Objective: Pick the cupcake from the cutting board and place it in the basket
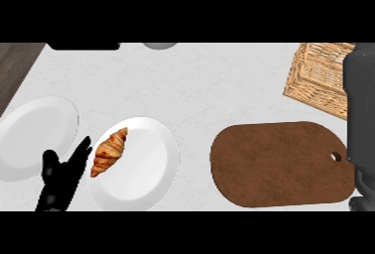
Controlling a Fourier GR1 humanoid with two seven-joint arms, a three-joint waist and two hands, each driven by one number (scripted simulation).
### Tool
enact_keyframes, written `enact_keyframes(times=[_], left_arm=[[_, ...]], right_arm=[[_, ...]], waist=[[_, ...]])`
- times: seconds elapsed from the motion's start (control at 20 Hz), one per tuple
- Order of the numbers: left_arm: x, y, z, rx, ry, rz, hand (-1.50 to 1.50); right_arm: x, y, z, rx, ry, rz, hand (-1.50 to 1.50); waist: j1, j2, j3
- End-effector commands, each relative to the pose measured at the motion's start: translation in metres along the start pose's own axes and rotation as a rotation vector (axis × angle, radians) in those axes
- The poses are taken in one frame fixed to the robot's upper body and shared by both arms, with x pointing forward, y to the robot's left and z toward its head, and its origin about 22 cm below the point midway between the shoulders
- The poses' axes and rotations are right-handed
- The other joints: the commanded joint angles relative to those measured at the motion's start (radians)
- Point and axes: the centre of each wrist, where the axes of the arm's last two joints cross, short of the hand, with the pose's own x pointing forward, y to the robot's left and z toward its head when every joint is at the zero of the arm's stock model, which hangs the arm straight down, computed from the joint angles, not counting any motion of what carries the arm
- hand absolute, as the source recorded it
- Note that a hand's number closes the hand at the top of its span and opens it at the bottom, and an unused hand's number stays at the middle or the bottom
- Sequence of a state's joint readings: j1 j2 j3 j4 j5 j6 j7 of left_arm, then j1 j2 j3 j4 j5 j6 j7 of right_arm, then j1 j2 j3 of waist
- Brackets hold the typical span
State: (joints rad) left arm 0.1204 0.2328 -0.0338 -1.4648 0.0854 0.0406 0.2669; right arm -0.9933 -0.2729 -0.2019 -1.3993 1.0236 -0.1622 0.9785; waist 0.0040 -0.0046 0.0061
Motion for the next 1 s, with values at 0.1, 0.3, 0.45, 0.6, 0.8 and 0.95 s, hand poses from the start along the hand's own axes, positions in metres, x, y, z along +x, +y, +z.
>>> enact_keyframes(times=[0.1,0.3,0.45,0.6,0.8,0.95], left_arm=[[-0.017,-0.002,-0.003,-0.011,0.066,0.015,0.00],[-0.002,-0.009,-0.006,-0.016,0.072,0.014,0.00],[-0.019,-0.010,0.001,-0.016,0.078,0.006,0.00],[-0.025,-0.003,-0.004,-0.026,0.049,0.004,0.00],[-0.002,-0.002,-0.009,-0.027,0.065,0.003,0.00],[-0.010,0.005,-0.008,-0.023,0.060,0.013,0.00]], right_arm=[[-0.026,-0.025,-0.052,-0.003,0.077,0.028,1.50],[-0.038,-0.020,-0.075,-0.022,0.076,0.099,1.50],[-0.043,-0.032,-0.092,-0.010,0.076,0.110,1.50],[-0.067,-0.016,-0.105,-0.018,0.062,0.093,1.50],[-0.087,0.003,-0.108,-0.002,0.101,0.071,1.50],[-0.123,-0.005,-0.121,0.005,0.162,-0.044,1.50]], waist=[[0.000,0.007,-0.006],[0.007,0.009,-0.006],[0.008,0.008,-0.006],[0.015,0.012,-0.006],[0.017,0.012,-0.006],[0.015,0.013,-0.005]])
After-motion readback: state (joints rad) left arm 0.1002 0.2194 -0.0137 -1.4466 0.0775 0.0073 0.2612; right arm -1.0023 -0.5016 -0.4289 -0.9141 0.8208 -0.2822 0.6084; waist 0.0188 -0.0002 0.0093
